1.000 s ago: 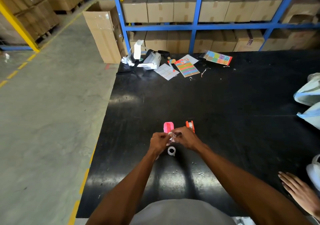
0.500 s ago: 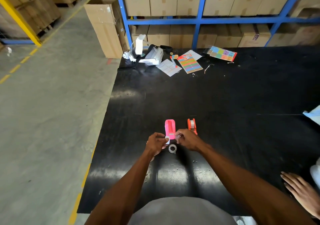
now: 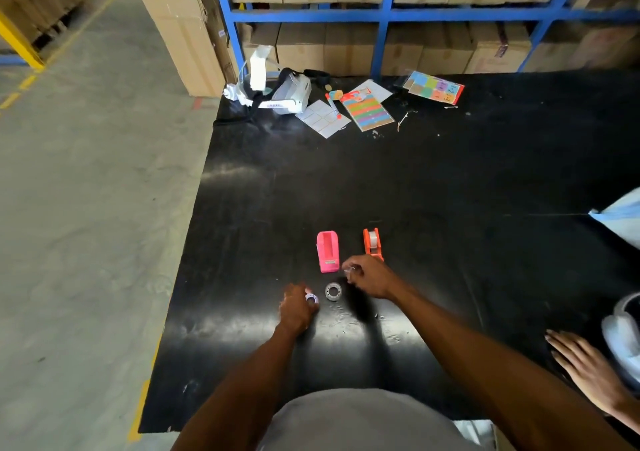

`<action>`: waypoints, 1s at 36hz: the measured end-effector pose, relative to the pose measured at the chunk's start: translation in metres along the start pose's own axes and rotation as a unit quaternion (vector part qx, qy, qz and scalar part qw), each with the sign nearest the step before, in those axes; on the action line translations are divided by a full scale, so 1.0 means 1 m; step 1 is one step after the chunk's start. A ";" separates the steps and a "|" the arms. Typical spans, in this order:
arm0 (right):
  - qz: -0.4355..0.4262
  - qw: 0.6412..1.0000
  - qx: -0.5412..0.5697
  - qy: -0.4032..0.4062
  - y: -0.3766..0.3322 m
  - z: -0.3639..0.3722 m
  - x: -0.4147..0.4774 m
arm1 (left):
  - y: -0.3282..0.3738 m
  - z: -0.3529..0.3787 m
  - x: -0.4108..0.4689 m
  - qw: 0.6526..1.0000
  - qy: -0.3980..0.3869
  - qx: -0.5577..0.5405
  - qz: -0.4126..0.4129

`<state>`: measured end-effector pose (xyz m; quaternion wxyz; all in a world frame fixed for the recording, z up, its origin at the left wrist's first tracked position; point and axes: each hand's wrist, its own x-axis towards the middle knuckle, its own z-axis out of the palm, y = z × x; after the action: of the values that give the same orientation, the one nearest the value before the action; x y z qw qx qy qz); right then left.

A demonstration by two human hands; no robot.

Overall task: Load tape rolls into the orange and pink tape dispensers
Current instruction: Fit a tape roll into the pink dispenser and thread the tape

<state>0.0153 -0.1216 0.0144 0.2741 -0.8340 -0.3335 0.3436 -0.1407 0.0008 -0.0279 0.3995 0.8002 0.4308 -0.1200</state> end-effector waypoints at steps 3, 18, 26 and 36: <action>-0.004 1.000 -0.007 0.006 0.002 -0.002 0.004 | 0.002 0.005 0.003 0.999 0.014 0.049 0.010; 0.034 0.997 0.054 0.031 0.022 -0.012 0.023 | 0.014 0.021 0.026 0.960 -0.005 0.232 0.158; 0.033 0.998 0.052 0.000 0.027 -0.019 0.025 | 0.021 0.023 0.037 0.962 0.002 0.182 0.202; 0.010 0.998 0.048 -0.028 0.017 -0.020 0.021 | 0.034 0.005 0.029 0.980 -0.076 -0.097 0.156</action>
<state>0.0485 -0.1216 0.0067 0.3010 -0.8131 -0.3158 0.3854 -0.0955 0.0033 -0.0286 0.5209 0.8034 0.2787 -0.0748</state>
